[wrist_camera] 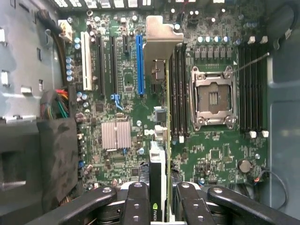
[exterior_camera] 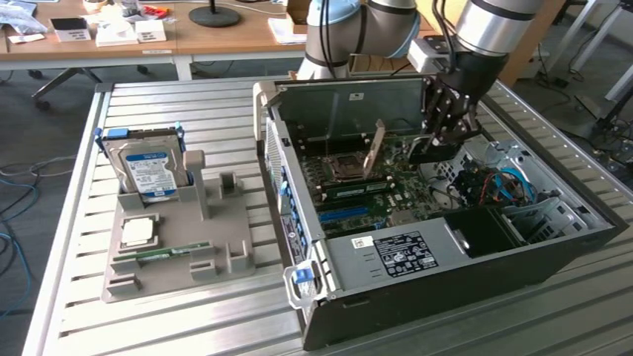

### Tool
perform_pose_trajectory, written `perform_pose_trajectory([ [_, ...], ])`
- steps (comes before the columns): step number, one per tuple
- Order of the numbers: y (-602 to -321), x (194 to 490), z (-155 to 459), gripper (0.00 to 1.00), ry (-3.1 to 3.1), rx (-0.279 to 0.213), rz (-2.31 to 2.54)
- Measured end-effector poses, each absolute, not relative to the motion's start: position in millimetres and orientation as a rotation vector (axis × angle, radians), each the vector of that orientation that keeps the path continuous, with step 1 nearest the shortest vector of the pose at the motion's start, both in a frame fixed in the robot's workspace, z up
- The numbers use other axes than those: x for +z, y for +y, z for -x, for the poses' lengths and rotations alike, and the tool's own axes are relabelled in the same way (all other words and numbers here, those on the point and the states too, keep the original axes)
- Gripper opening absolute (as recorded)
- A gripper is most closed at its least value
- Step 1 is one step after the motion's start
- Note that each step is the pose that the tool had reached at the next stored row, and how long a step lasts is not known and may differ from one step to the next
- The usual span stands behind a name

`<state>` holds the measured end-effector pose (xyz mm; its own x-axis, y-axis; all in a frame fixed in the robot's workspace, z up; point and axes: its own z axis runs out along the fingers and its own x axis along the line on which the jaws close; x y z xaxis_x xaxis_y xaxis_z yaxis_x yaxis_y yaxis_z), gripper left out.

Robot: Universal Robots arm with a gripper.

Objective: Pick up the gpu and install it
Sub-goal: 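Insert the gpu into the slot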

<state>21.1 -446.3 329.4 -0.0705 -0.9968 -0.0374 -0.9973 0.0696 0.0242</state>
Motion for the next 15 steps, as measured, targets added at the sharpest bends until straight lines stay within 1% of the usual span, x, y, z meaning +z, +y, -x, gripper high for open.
perform_pose_trajectory([
  [15, -446.3, 329.5, -5.8, 0.27, 2.286, 0.063, 2.131],
])
